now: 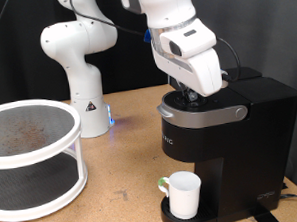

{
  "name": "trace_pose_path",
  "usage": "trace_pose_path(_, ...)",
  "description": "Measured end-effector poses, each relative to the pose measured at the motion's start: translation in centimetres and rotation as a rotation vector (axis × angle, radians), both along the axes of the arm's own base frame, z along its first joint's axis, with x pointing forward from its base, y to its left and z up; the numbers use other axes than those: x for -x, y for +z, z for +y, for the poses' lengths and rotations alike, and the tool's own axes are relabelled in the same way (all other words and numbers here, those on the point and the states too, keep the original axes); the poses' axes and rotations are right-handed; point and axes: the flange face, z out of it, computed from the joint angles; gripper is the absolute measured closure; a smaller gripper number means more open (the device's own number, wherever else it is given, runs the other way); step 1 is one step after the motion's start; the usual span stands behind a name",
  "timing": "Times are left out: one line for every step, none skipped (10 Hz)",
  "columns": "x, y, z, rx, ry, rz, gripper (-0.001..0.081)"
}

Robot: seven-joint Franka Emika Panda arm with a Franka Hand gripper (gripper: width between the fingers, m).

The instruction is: Make a cup of coffee with the keurig machine

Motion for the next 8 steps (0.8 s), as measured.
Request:
trace_pose_path(-0.2,0.0,-0.1,-0.006,-0.003,0.015,0.0803)
trace_pose_path(-0.4,0.0,-0.2,-0.014,-0.008,0.031,0.0803)
trace_pose_path(-0.6,-0.1,-0.3,-0.020,-0.013,0.044,0.0803)
trace_pose_path(-0.7,-0.1,-0.4,-0.024,-0.017,0.063,0.0803)
trace_pose_path(-1.0,-0.2,-0.5,-0.029,-0.025,0.087,0.0803)
trace_pose_path(-1.3,-0.2,-0.5,-0.033,-0.032,0.111,0.0803)
trace_pose_path(-1.5,-0.2,-0.6,-0.035,-0.038,0.139,0.0803)
trace_pose_path(-1.8,-0.2,-0.6,-0.034,-0.043,0.158,0.0803)
